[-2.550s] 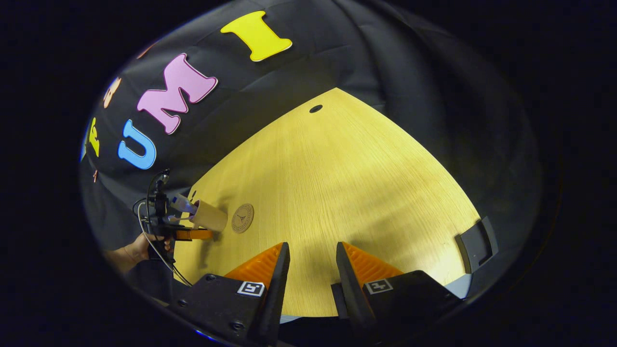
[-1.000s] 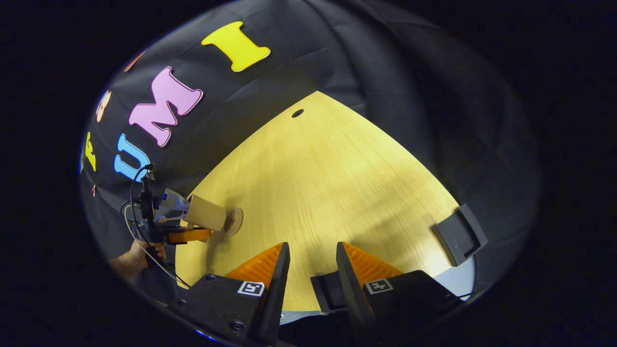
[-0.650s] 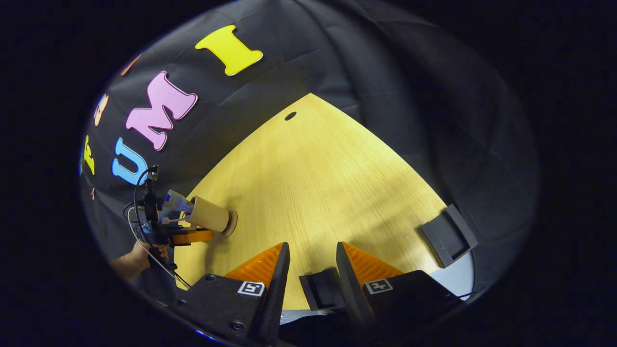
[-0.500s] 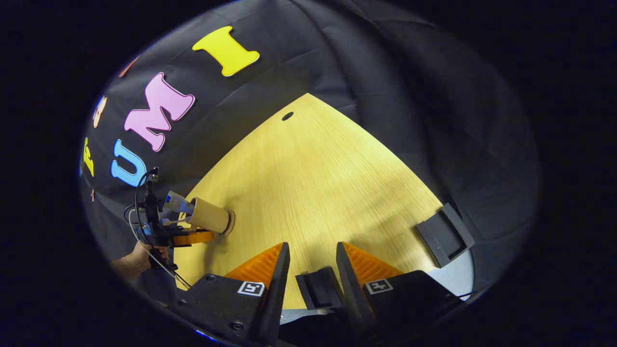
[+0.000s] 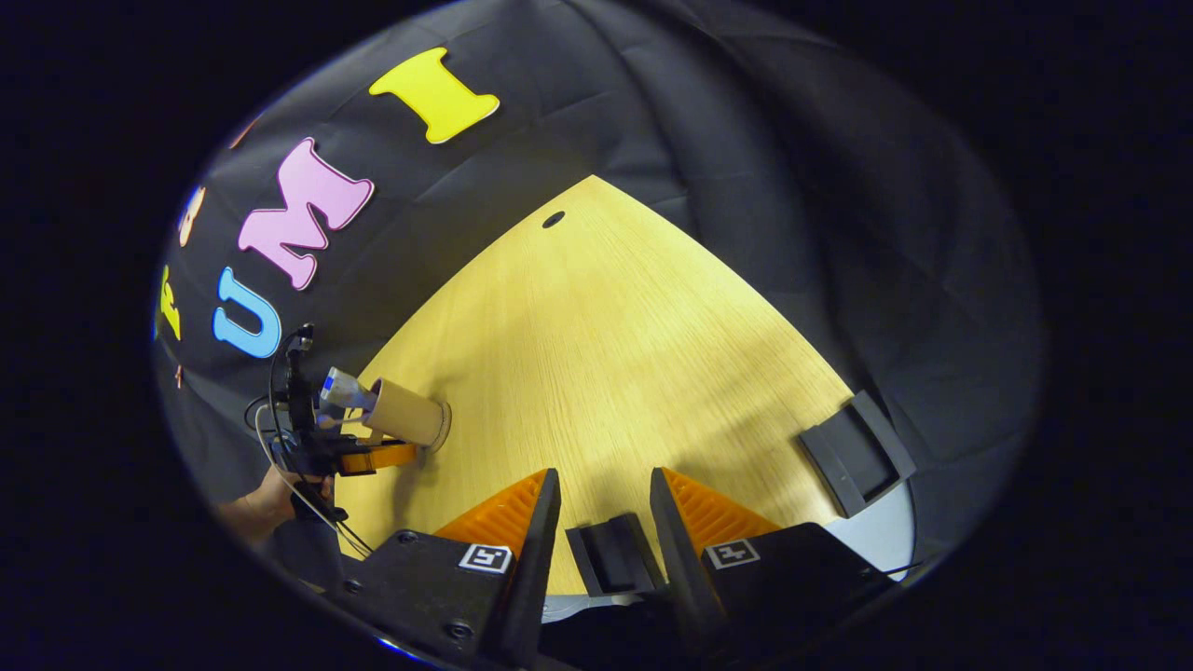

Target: Put the toothbrush and toothpaste on the desktop into the cup, then pick up the cup and place it on the coaster on the desktop.

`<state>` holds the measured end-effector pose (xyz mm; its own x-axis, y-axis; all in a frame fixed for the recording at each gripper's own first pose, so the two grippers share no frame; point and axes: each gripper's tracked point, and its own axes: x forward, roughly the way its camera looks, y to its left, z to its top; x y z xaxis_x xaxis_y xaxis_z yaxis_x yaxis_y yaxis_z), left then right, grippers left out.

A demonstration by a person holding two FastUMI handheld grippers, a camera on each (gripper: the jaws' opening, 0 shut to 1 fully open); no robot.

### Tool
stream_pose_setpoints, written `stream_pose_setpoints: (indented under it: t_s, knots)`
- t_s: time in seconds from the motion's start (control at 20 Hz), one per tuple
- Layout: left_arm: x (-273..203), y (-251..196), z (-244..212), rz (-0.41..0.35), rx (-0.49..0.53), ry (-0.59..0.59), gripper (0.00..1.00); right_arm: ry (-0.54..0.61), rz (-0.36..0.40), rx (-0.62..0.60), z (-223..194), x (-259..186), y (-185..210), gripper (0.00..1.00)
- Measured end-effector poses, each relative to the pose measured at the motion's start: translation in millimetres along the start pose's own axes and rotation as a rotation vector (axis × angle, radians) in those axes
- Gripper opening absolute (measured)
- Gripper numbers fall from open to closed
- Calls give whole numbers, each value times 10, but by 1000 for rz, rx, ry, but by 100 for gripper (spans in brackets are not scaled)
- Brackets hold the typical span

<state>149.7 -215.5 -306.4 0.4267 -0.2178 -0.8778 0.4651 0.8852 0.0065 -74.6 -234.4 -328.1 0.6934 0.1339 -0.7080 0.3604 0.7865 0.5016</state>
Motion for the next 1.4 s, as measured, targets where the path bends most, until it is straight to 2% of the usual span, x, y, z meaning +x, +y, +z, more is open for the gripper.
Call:
stream_pose_setpoints:
  t_s: [0.05, 0.2, 0.25, 0.3, 0.4, 0.65, 0.95, 1.0, 1.05, 1.1, 1.15, 1.2, 1.25, 1.3, 1.35, 1.4]
  knots:
    - [-24, -60, -1, -26, 1, -4, 46, 0, 2, -2, 9, 10, 21, 60]
    - [-77, -163, -2, -59, 27, -30, 75, 1, 5, -4, 14, 40, 63, 60]
    - [-93, -180, -2, -61, 38, -39, 78, 0, 8, -3, 18, 36, 80, 60]
    - [-125, -194, -5, -59, 47, -46, 77, 0, 8, -2, 27, 27, 96, 60]
    - [-180, -184, -14, -55, 51, -56, 83, -3, 11, -5, 27, 33, 136, 60]
    - [-469, -95, -27, -51, 45, -113, 86, -7, 23, -30, 13, 49, 319, 60]
    - [-990, 124, -124, -22, -33, -202, 90, -9, 56, -83, -39, 61, 723, 60]
    - [-1061, 180, -137, -17, -59, -221, 91, -12, 61, -96, -39, 61, 802, 50]
    - [-1146, 219, -139, -9, -85, -242, 91, -16, 68, -105, -31, 70, 892, 60]
    - [-1214, 270, -164, 2, -109, -262, 91, -19, 77, -113, -38, 75, 986, 63]
    - [-1298, 320, -190, 13, -131, -283, 91, -20, 87, -121, -52, 80, 1083, 54]
    - [-1398, 366, -194, 22, -144, -319, 91, -21, 97, -131, -68, 80, 1184, 55]
    - [-1486, 426, -181, 29, -152, -358, 91, -21, 105, -144, -79, 94, 1284, 58]
    - [-1573, 448, -186, 37, -157, -391, 91, -19, 114, -158, -92, 97, 1387, 68]
    - [-1666, 468, -179, 45, -163, -422, 90, -19, 124, -172, -97, 93, 1492, 68]
    - [-1760, 472, -203, 44, -171, -452, 90, -19, 138, -187, -106, 89, 1616, 58]
